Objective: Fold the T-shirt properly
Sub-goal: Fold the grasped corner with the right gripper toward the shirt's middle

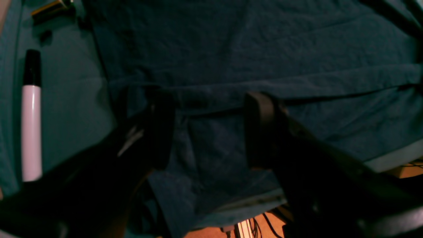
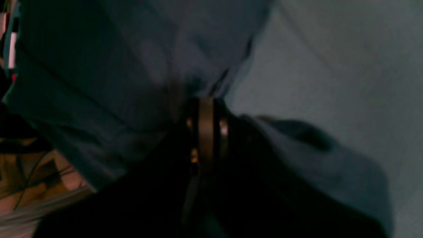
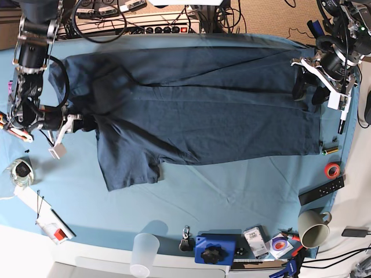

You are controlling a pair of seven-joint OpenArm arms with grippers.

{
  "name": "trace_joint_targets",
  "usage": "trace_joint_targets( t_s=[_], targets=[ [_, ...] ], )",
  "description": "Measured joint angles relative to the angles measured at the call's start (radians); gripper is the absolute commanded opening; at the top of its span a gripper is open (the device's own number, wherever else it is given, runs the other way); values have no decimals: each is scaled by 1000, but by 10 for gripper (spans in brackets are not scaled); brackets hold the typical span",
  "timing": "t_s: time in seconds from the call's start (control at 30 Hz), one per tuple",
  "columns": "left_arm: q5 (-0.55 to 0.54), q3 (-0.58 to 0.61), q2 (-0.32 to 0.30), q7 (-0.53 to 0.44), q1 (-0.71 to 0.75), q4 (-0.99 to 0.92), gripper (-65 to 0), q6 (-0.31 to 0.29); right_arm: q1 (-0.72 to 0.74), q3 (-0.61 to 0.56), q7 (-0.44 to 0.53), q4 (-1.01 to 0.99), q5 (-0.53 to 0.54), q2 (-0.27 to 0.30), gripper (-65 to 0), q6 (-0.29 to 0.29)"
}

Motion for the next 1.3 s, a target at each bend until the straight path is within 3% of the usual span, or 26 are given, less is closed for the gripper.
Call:
trace_joint_targets(
  t_s=[0.23,0.33,0.4,0.47,0.67,0.7,0.77,0.83,1.03,1.2,1.3],
  targets=[
    [1,0,0,-3,0,0,-313,0,-45,34,-9,81,-35,0,-650,-1],
    [1,0,0,-2,0,0,-313,0,-42,34,-21,80,-21,1,-505,-1],
    [0,0,0,-3,0,0,-313,0,-41,34,-25,81,70,9,-447,-1],
    [1,0,0,-2,0,0,-313,0,-34,35,-25,82,136,31,-448,0],
    [4,0,0,-3,0,0,-313,0,30,179,-25,123,139,50,-448,0],
    [4,0,-1,-3,0,0,-313,0,50,201,-24,123,115,50,-448,0],
    [4,0,0,-3,0,0,-313,0,92,220,-13,121,-40,47,-448,0],
    [4,0,-1,-3,0,0,-313,0,120,219,80,100,-164,34,-448,-3],
    [4,0,0,-3,0,0,-313,0,223,111,248,-27,-344,-25,-448,0],
    [4,0,-1,-3,0,0,-313,0,314,-36,418,-277,-489,-69,-448,-1],
    [4,0,-1,-3,0,0,-313,0,376,-57,461,-420,-538,-106,-448,-5]
  ],
)
